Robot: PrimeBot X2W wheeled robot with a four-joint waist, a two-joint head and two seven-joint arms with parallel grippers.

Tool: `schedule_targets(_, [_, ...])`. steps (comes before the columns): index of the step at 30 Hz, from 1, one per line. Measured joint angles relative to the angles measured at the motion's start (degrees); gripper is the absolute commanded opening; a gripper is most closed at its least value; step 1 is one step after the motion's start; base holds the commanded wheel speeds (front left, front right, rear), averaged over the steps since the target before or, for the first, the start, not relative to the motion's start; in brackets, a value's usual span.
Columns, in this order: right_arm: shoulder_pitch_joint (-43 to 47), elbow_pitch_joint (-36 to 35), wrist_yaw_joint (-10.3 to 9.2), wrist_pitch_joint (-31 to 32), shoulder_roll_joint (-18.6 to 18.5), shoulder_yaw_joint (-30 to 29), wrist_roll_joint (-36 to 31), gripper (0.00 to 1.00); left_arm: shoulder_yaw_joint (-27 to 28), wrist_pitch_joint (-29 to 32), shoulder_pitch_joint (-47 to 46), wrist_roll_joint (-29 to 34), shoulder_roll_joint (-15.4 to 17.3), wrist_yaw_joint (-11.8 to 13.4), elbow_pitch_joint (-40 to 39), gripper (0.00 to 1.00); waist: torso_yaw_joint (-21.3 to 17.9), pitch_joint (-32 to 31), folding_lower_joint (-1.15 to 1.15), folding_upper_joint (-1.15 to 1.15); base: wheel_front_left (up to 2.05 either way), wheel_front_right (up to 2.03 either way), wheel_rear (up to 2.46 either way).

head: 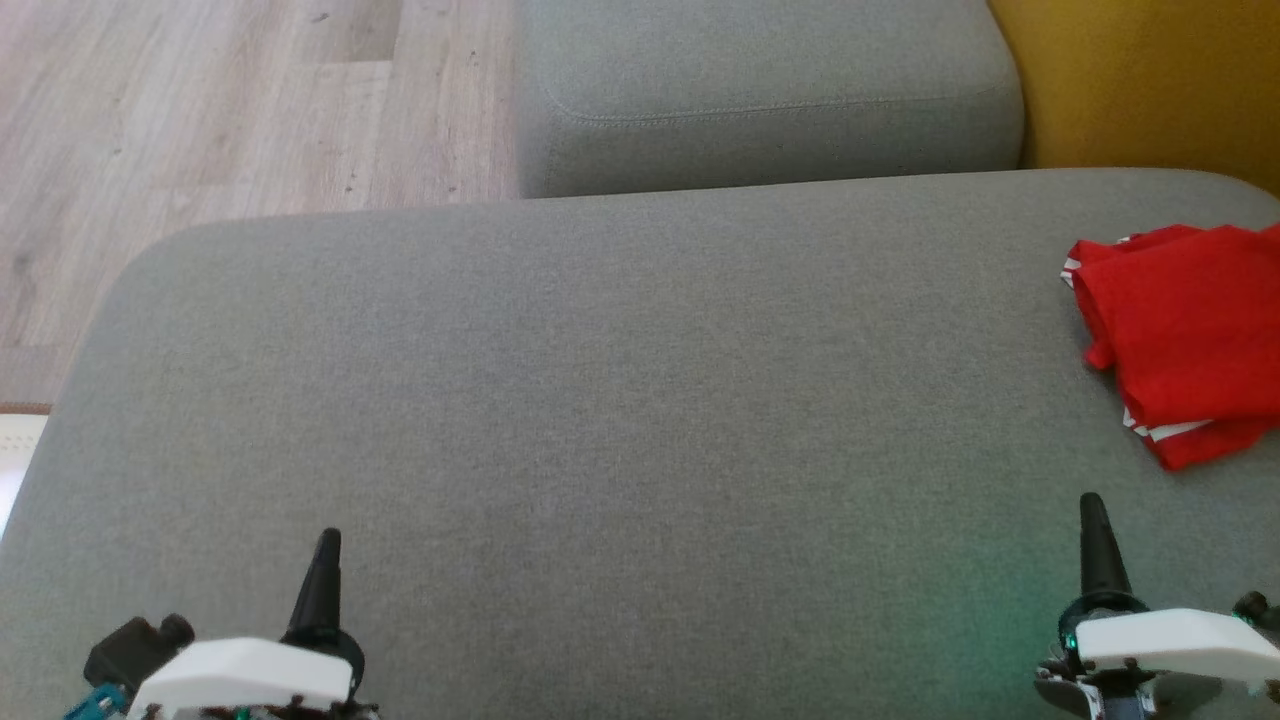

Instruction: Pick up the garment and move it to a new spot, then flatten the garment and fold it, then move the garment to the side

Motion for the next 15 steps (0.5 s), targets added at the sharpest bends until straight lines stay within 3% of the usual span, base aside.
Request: schedule_targets(15, [-2.37,0.31,0.0,2.47,-0.02,-1.27,10.12,0.0,1.99,2.24,-2.72,-10.59,-0.01,-1.21,1.55,0.0,-0.27,1.02,0.0,0.0,0.0,0.0,0.0])
